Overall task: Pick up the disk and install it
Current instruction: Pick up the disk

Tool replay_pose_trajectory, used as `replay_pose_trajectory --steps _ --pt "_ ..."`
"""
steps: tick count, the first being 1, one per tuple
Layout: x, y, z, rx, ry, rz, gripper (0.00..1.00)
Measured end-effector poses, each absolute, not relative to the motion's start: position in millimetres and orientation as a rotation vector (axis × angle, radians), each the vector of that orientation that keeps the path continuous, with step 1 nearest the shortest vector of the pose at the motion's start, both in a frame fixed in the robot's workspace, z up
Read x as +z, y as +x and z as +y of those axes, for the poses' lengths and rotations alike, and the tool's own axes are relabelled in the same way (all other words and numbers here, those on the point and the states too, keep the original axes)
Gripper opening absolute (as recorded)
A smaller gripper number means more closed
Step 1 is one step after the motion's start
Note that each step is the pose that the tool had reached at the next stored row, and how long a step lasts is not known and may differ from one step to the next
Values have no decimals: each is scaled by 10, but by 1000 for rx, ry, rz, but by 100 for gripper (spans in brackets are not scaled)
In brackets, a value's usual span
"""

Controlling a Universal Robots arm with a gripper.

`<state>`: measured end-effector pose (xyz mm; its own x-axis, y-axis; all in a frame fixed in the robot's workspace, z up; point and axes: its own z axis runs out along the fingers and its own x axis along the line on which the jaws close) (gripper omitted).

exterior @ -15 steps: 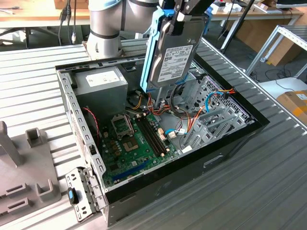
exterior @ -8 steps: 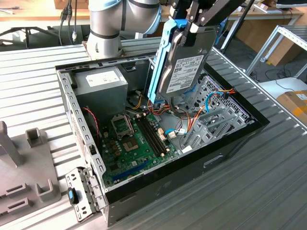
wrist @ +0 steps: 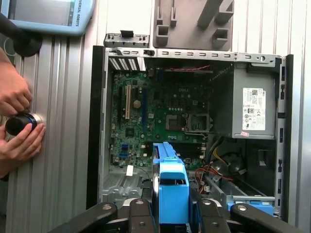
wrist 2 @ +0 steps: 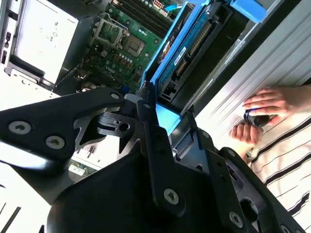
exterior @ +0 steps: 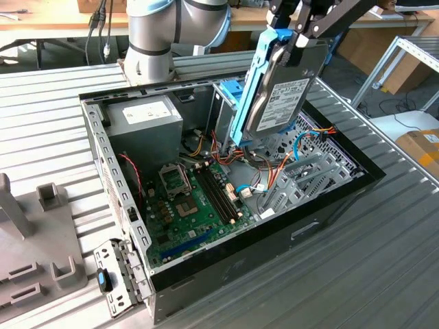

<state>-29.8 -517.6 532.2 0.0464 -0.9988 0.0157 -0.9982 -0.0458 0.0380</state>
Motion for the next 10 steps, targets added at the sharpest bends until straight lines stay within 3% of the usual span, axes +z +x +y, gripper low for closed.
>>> replay_pose_trajectory --steps 10 --pt "5314 -225 -5329 -23 2244 -2143 36"
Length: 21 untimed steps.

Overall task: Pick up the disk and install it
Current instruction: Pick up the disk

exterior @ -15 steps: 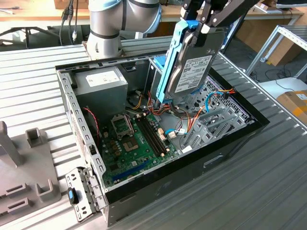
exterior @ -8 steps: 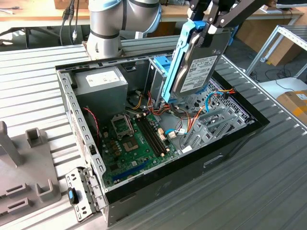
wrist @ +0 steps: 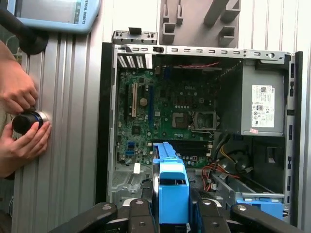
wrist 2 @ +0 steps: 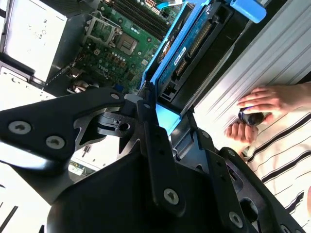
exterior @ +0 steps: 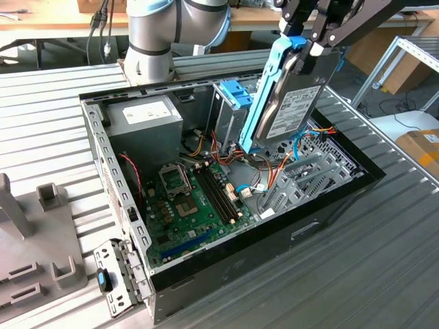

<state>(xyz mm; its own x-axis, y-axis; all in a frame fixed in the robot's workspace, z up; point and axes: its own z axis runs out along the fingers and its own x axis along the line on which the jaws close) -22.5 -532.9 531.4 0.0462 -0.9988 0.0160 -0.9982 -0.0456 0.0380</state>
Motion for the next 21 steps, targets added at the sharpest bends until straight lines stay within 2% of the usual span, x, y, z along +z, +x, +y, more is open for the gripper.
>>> replay_pose_trajectory --steps 8,21 --pt "5290 124 -5381 -22 2244 -2143 36" --pt "5273 352 -5495 -14 2236 -2143 36"
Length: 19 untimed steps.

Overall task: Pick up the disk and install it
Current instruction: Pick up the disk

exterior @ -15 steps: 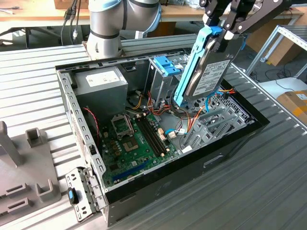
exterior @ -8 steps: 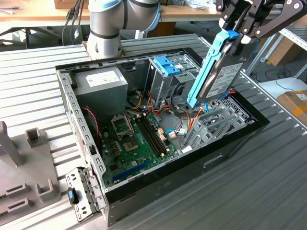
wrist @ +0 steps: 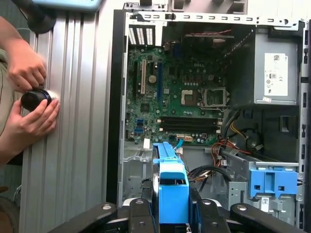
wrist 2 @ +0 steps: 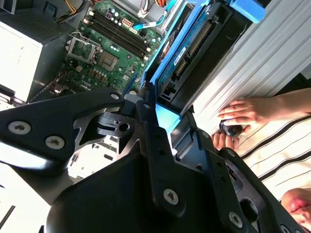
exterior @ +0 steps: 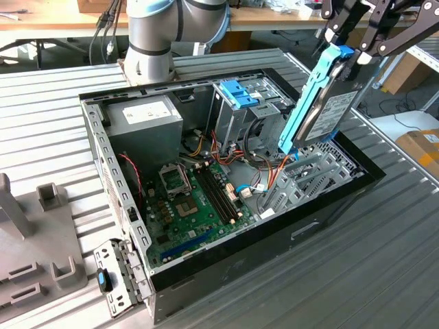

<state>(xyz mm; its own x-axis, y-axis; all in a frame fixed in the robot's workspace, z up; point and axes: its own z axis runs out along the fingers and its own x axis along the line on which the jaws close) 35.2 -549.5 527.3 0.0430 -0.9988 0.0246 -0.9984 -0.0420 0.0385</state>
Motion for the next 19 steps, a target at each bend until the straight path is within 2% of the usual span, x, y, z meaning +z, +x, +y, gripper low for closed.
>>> replay_pose_trajectory --steps 19 --pt "5034 498 -5650 -14 2229 -2149 36"
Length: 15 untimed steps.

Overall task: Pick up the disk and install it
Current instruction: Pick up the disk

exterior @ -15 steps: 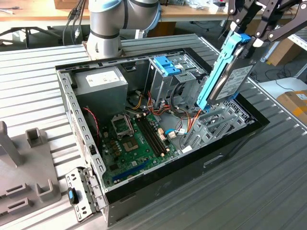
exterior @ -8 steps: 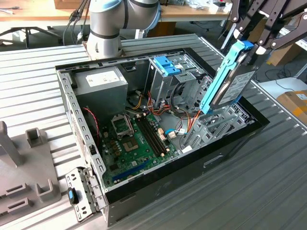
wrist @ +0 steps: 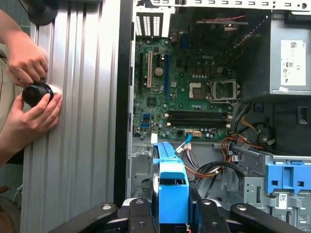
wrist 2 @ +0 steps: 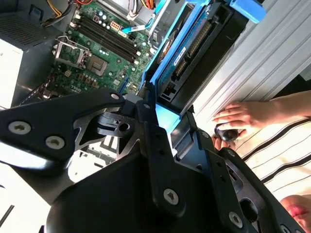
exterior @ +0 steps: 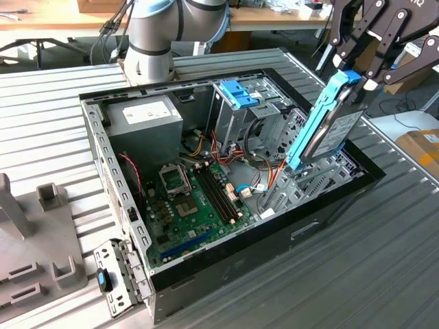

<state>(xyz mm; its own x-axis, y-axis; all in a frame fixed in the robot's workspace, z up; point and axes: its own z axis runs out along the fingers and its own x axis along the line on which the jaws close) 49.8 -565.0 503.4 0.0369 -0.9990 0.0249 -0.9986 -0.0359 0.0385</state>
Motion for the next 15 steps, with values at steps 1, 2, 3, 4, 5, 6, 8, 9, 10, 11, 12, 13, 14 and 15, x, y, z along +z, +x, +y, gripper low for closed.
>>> replay_pose_trajectory --steps 1,2,3,4,5,6,8,9,10,11,12,13,14,15 --pt "5020 522 -5650 -14 2229 -2150 36" --pt "5017 537 -5649 -14 2228 -2150 36" --pt "5017 544 -5649 -13 2228 -2150 36" --pt "5016 550 -5649 -14 2228 -2150 36" --pt "5014 560 -5649 -14 2228 -2150 36" --pt "5013 579 -5647 -13 2228 -2151 36" --pt "5012 603 -5644 -13 2227 -2151 36" --pt "5012 603 -5644 -13 2227 -2151 36" --pt "5012 603 -5644 -13 2227 -2151 36" --pt "5012 604 -5644 -13 2227 -2151 36" --pt "5011 605 -5644 -11 2230 -2153 36" --pt "5007 603 -5644 -16 2237 -2160 36" --pt "5002 603 -5645 -20 2243 -2166 36" --pt "4987 603 -5651 -17 2248 -2170 36"
